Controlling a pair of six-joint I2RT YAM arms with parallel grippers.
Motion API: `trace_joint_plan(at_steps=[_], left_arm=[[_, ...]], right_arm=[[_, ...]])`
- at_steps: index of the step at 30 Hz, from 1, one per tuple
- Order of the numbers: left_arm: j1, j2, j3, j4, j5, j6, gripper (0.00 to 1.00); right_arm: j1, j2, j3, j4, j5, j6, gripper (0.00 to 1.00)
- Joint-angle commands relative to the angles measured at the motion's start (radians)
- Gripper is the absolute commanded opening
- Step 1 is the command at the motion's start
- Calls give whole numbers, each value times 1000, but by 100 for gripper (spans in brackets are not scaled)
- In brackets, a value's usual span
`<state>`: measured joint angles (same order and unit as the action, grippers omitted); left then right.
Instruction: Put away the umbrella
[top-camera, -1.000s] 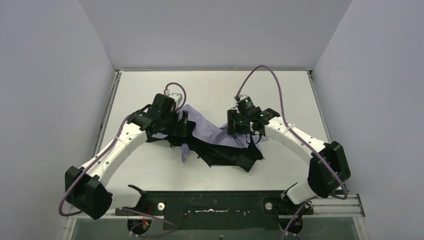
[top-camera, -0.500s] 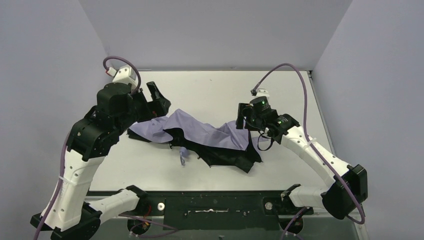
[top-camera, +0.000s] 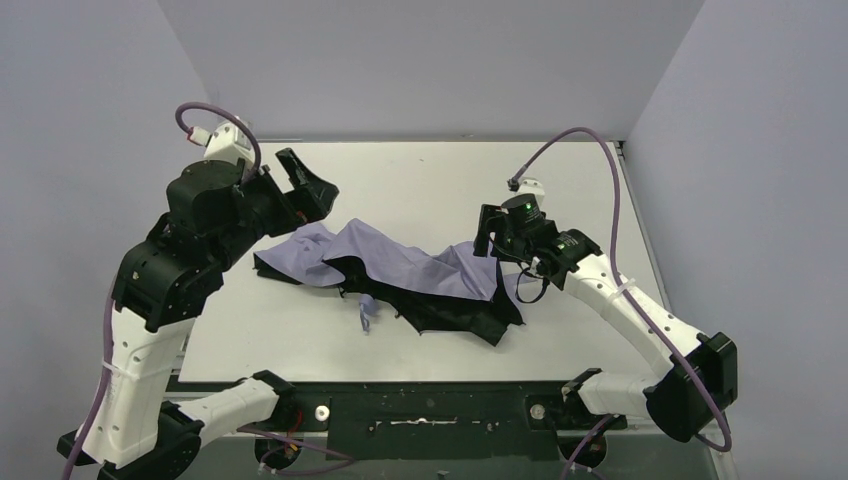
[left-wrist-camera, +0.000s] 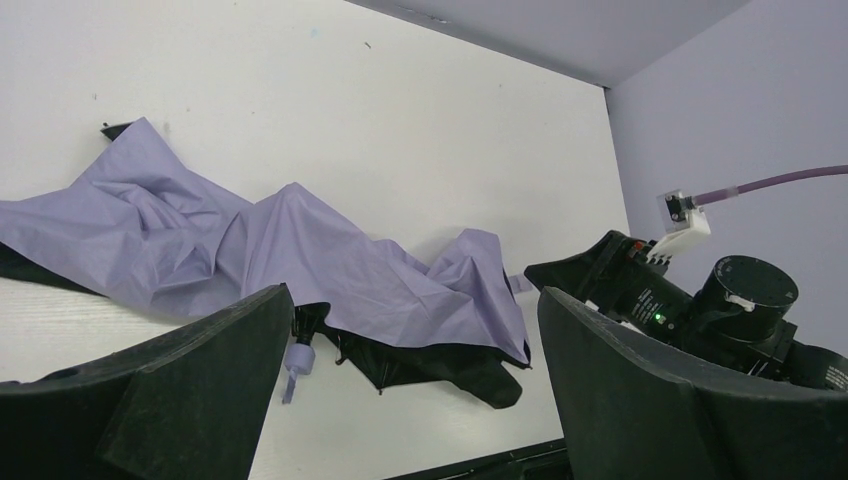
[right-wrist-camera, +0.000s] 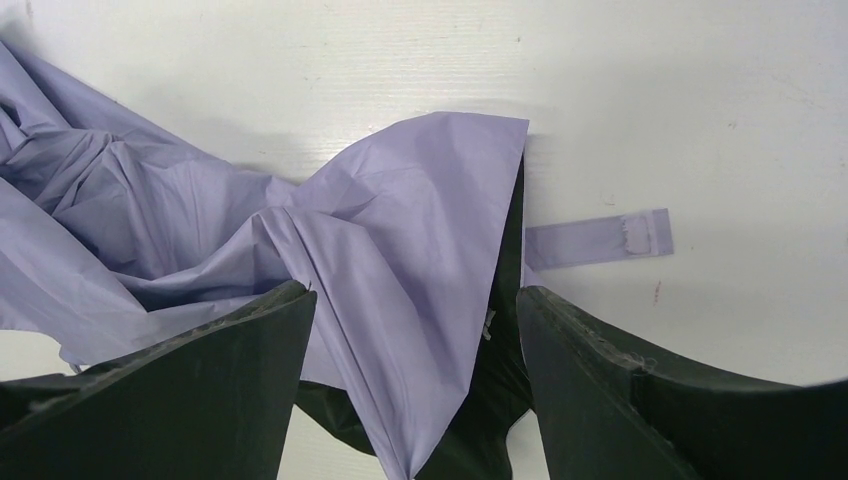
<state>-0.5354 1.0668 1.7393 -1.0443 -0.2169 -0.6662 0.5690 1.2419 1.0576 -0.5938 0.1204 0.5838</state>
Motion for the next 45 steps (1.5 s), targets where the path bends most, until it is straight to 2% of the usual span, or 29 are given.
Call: trace_joint_plan(at_steps=[1, 9, 24, 28, 32, 35, 45], left_arm=[[-3, -29, 2, 84, -28, 26, 91], [-3, -70, -71, 159, -13, 31, 92], [-2, -58, -82, 183, -8, 43, 93], [20, -25, -91, 163, -39, 176, 93], [95, 37, -76, 114, 3, 319, 93], [179, 77, -90, 95, 42, 356, 91], [476, 360, -120, 82, 123, 458, 65]], right_arm=[[-2, 15, 22, 23, 34, 18, 76], [-3, 12, 9, 22, 32, 14, 76], [-3, -4, -12, 15, 37, 18, 76], [-3, -22, -20, -5, 55, 41, 77], [-4, -15, -5, -79, 90, 57, 78], [-9, -3, 10, -157, 154, 71, 78], [-30, 81, 21, -305, 313, 119, 78]])
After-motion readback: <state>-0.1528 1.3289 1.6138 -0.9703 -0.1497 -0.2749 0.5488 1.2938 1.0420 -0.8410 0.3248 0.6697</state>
